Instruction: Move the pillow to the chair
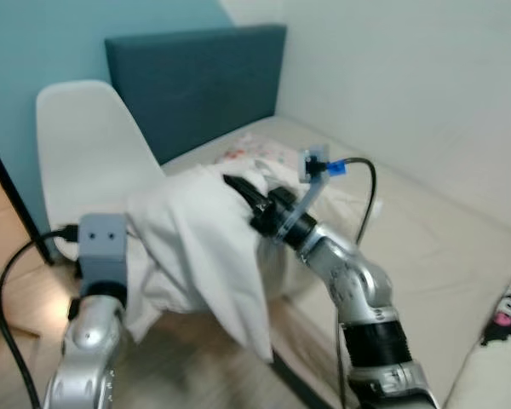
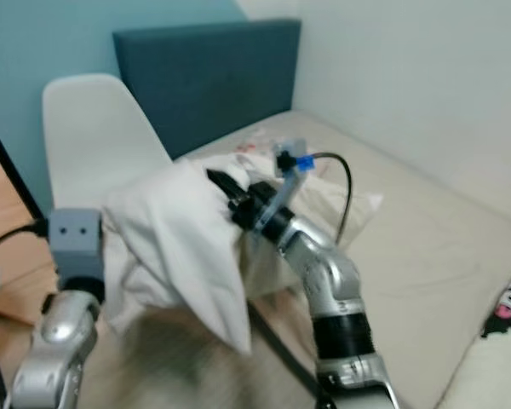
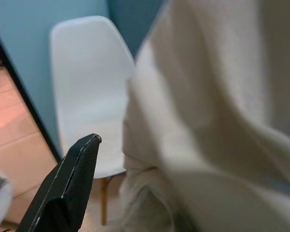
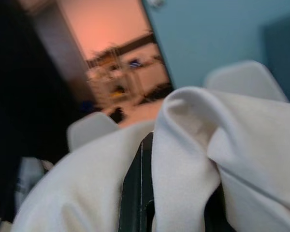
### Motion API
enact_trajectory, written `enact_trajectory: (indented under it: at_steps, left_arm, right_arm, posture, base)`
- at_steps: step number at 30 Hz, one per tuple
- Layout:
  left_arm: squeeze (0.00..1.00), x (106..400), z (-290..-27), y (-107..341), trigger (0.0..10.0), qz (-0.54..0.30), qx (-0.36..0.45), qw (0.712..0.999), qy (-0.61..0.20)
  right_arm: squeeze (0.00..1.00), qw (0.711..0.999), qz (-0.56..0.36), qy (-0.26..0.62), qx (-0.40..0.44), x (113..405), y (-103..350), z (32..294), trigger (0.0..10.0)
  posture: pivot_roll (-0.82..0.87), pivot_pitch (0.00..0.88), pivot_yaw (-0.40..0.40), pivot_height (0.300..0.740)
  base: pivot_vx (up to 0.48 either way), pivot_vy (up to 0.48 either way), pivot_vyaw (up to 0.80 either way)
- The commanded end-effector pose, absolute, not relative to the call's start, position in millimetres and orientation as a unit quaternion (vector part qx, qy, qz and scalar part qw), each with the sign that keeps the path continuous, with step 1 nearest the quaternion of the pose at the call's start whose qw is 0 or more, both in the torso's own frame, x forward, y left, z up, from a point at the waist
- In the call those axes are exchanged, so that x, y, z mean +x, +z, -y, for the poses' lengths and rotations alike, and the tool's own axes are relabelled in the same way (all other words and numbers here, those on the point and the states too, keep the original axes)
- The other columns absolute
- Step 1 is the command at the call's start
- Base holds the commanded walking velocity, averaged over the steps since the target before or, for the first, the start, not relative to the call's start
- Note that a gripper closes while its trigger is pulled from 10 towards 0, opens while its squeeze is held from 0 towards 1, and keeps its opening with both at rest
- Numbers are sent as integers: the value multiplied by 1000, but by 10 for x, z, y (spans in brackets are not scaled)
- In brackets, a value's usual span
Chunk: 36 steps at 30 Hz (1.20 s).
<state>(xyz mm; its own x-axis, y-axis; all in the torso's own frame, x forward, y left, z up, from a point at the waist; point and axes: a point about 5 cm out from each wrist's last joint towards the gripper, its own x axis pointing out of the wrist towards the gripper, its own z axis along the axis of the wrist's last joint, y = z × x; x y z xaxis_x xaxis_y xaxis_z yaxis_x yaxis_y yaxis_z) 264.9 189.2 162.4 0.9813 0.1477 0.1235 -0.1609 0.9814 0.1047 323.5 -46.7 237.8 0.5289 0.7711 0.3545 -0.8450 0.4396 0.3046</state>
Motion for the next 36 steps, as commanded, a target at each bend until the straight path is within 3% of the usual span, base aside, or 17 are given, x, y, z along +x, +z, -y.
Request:
enact_trajectory:
  at_steps: [1,10,24,36]
  left_arm:
    - [0,2662,-1714,1776,10000,101,40,994,34]
    - [0,2638,-1689,1812,10000,110,41,993,26]
    - [0,2669,-1682,1839,10000,115,40,992,25]
    - [0,2676,-1664,1842,10000,117,40,992,24]
  right_arm:
    - [0,813,121,525,222,3140,2563,352,10000]
    - [0,802,137,531,234,3101,2665,292,10000]
    - [0,778,171,542,268,3066,2910,289,10000]
    - [0,776,182,544,262,3053,2990,283,10000]
  posture:
    - [95,0,-89,739]
    - [101,0,-90,739]
    - [101,0,-92,739]
    - [100,0,-97,739]
  base:
    - [0,0,794]
    - [140,0,794]
    - [372,0,0]
    - [382,0,0]
